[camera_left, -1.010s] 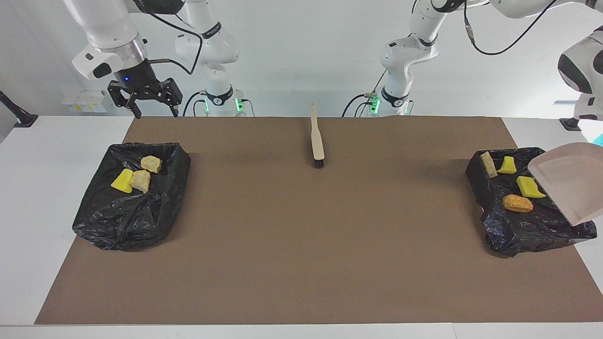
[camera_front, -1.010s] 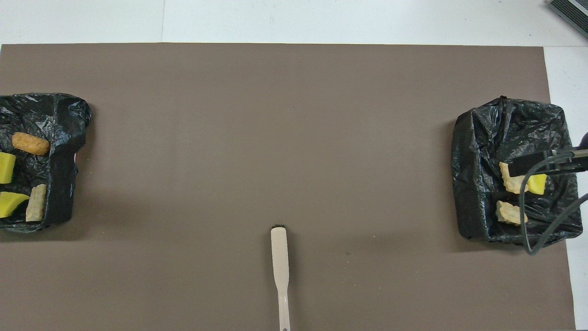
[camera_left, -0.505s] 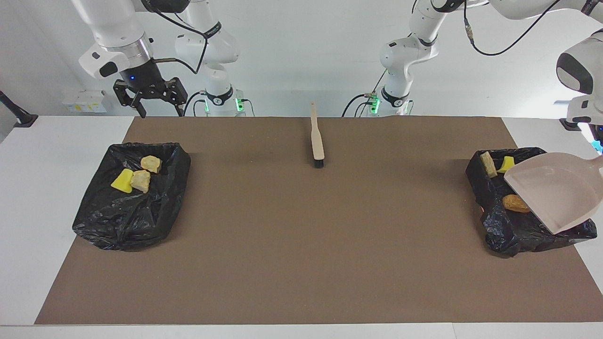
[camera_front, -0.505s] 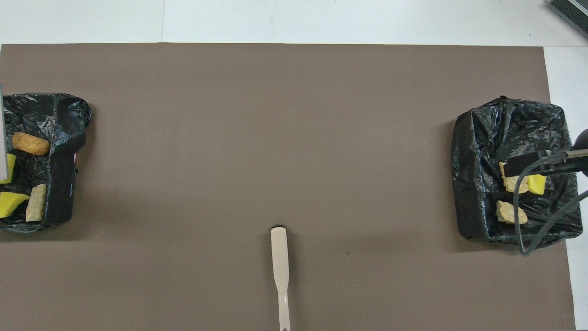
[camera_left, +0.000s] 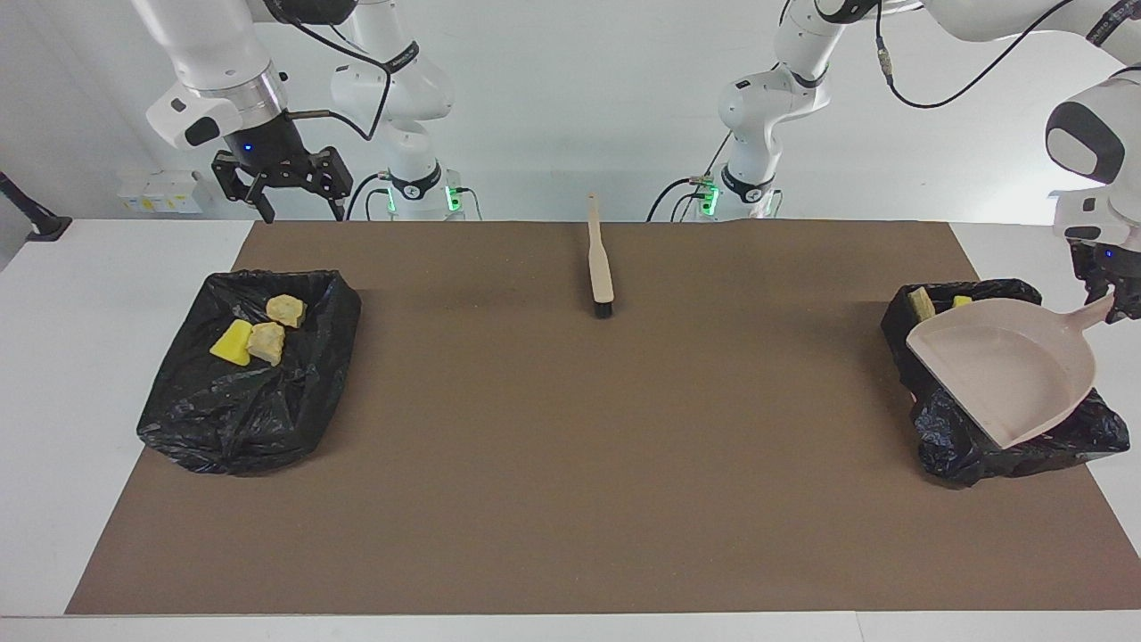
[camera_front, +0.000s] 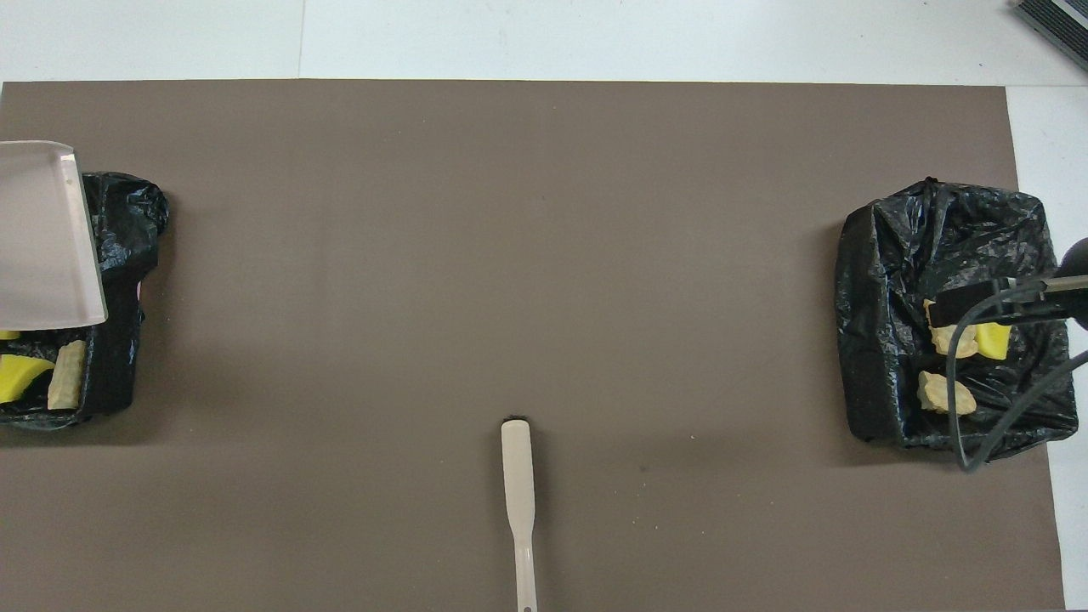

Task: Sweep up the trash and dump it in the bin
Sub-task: 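Lift the empty dustpan with the left gripper away from the bin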

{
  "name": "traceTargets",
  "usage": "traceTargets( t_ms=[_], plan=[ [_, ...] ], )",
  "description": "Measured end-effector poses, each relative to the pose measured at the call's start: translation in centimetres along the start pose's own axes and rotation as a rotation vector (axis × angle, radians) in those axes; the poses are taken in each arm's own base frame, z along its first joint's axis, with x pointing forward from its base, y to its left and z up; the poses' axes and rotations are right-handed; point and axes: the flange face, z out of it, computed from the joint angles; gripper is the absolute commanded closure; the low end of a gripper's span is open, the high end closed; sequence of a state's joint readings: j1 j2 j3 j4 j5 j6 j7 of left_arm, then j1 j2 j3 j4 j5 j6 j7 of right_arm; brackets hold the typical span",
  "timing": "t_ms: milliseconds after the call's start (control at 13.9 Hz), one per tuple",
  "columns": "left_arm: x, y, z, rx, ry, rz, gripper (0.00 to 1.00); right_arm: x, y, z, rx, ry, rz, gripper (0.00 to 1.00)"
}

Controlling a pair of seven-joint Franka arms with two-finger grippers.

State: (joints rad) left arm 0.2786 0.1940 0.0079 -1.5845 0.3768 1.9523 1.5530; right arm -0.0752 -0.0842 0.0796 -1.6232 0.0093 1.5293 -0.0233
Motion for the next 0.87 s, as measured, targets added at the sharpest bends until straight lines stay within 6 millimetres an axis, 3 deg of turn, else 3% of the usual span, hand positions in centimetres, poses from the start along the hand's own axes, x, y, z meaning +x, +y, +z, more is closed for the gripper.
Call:
traceTargets(
  t_ms=[144, 361, 722, 866],
  plan=[
    [0.7, 0.1, 0.3, -0.012, 0.041, -0.009, 1.00, 0.0, 0.0, 0.0, 0.000, 0.000, 0.000, 0.00],
    [3.7, 0.6, 1.1, -0.040, 0.094, -0.035, 1.00, 0.0, 0.0, 0.0, 0.000, 0.000, 0.000, 0.00],
    [13.0, 2.3, -0.4, -0.081, 0.110, -0.188, 1.00, 0.0, -0.1, 0.0, 0.000, 0.000, 0.001, 0.00],
    [16.7, 3.6, -0.1, -0.118, 0.121, -0.268, 1.00, 0.0, -0.1, 0.0, 0.000, 0.000, 0.033, 0.00]
  ],
)
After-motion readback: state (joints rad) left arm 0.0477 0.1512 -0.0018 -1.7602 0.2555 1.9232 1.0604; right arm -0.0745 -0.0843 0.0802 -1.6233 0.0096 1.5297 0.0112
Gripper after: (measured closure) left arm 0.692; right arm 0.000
